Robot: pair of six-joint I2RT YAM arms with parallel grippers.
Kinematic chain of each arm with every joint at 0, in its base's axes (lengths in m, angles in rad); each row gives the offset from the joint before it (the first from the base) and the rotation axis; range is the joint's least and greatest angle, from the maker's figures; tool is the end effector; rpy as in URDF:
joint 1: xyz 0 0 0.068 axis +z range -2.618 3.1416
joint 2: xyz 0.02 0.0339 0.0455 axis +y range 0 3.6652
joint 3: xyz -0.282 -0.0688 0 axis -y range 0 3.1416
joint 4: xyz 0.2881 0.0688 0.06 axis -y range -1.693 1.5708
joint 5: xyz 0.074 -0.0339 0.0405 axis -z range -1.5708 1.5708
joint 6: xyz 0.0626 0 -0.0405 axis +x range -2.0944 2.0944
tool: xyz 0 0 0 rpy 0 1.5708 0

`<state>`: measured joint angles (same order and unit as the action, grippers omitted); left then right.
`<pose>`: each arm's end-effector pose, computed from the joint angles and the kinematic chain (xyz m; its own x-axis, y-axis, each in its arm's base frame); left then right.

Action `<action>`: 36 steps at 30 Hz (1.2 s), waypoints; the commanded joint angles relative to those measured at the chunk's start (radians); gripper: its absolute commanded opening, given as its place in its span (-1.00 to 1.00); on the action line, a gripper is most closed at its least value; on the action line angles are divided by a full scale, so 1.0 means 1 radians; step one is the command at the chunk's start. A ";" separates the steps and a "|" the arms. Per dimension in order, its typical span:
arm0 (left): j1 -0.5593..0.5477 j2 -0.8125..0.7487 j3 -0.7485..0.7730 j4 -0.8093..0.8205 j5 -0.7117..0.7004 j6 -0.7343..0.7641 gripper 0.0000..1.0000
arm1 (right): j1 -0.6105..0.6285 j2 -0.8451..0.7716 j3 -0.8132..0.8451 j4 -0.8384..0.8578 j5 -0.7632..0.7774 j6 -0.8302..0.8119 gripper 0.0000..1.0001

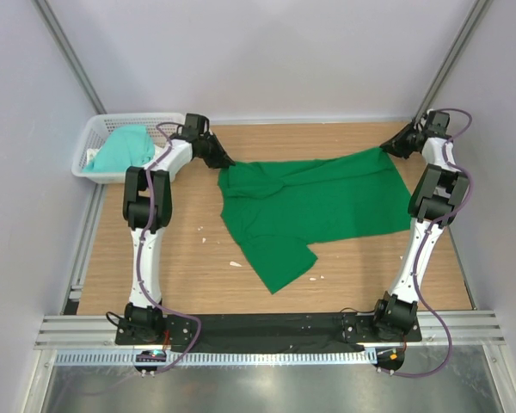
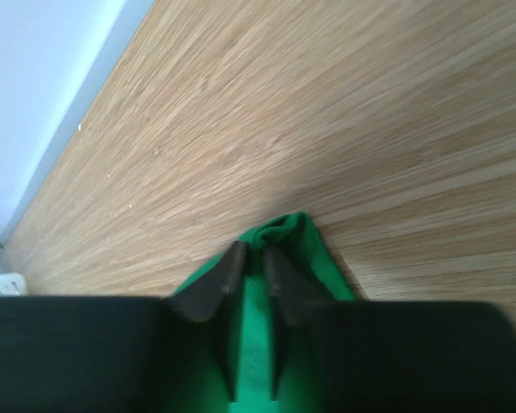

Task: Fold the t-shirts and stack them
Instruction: Fold the tshirt

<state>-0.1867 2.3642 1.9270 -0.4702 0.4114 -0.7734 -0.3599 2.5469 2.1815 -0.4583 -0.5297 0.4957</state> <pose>0.5734 -0.1338 0.1402 -0.8419 -0.4926 -0.2205 -0.2460 0.7139 -0.6556 0.6018 -0.1927 0.1307 -0.6123 0.6690 -0.4214 0.3113 0.6939 0.6493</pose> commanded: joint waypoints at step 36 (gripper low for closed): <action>0.020 -0.243 -0.220 0.099 -0.085 0.002 0.12 | -0.016 -0.120 0.063 -0.143 0.315 0.003 0.03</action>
<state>-0.1650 2.2204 1.7245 -0.3763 0.3111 -0.7952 -0.3641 2.5286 2.1826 -0.4854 -0.3027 0.5457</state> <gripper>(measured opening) 0.556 0.495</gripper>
